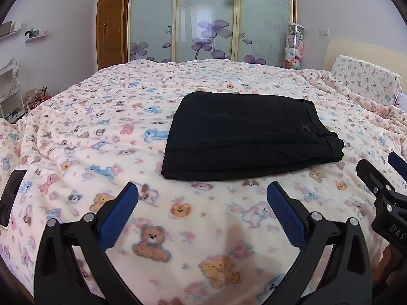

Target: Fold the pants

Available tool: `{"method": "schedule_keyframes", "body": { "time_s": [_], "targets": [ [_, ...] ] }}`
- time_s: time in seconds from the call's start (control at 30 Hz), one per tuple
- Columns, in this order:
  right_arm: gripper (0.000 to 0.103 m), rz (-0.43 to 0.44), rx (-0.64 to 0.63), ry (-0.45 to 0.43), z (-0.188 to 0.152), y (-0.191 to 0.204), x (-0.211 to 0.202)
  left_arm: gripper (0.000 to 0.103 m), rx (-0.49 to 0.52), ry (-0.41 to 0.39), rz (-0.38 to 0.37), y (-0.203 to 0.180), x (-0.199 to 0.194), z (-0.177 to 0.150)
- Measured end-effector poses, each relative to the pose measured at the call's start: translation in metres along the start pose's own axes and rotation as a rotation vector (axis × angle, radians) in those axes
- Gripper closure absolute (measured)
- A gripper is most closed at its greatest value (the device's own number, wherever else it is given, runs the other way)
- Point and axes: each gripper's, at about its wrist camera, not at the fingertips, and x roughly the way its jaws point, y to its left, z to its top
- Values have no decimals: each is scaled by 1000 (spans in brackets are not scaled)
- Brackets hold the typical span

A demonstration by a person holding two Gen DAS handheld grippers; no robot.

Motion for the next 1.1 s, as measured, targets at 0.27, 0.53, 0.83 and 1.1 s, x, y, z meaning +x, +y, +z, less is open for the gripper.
{"method": "schedule_keyframes", "body": {
  "time_s": [0.27, 0.53, 0.83, 1.1],
  "targets": [
    [1, 2, 2, 6, -1, -1, 1, 2, 12, 0, -1, -1, 1, 0],
    [1, 5, 6, 11, -3, -3, 4, 2, 26, 0, 2, -1, 2, 0],
    [1, 8, 8, 17, -5, -3, 5, 2, 54, -7, 15, -3, 2, 1],
    [1, 8, 9, 18, -5, -4, 6, 2, 73, -5, 6, -4, 3, 2]
  ]
}}
